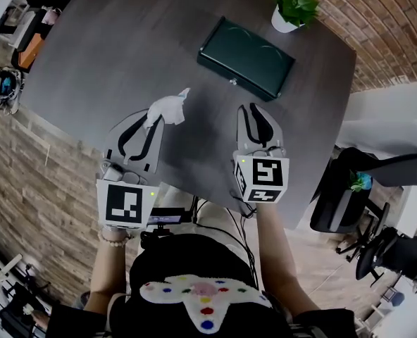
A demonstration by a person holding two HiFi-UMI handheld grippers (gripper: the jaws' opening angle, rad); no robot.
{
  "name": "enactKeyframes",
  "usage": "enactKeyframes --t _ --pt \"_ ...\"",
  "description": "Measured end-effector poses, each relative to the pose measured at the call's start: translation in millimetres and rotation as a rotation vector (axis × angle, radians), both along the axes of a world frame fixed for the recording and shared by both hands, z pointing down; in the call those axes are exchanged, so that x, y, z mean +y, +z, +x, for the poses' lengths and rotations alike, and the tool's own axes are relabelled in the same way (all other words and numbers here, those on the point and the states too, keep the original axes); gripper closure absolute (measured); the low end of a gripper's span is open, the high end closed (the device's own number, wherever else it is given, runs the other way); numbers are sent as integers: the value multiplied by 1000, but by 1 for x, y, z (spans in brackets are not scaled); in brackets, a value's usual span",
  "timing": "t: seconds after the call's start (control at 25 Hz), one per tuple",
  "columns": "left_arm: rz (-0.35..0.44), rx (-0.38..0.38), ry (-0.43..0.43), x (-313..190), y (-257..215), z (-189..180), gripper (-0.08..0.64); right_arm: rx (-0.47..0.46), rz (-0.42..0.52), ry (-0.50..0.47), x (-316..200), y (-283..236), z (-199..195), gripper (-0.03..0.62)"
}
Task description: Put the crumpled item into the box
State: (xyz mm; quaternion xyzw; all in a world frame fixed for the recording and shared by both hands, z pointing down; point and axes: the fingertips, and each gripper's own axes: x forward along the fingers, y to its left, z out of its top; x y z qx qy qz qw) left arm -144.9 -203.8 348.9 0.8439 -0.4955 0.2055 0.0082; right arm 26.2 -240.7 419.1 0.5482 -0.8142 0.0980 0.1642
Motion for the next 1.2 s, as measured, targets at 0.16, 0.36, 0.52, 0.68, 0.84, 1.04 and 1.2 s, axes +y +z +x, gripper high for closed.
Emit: enactKeyframes --t 0.16,0.36,0.52,0.68,0.84,1.04,1.2 --pt "-11 1 20 -14 7 -3 500 -13 -13 24 -14 13 -4 525" --pt "-18 -1 42 -28 14 -4 500 -19 -42 43 -28 30 -7 500" --pt "-23 -9 62 -37 19 -5 500 -39 -72 68 -37 46 -7 485" --pt "-21 -27 85 -44 22 -5 500 -44 -100 94 -47 61 -6 479" --pt "-29 -29 88 -52 27 -6 500 -42 -126 108 -57 77 -7 479" --pt "-42 -23 90 -63 33 -9 500 -32 -158 133 -68 95 -7 479" --pt "-46 -21 103 -69 38 -7 500 -38 -170 155 -76 105 -6 480"
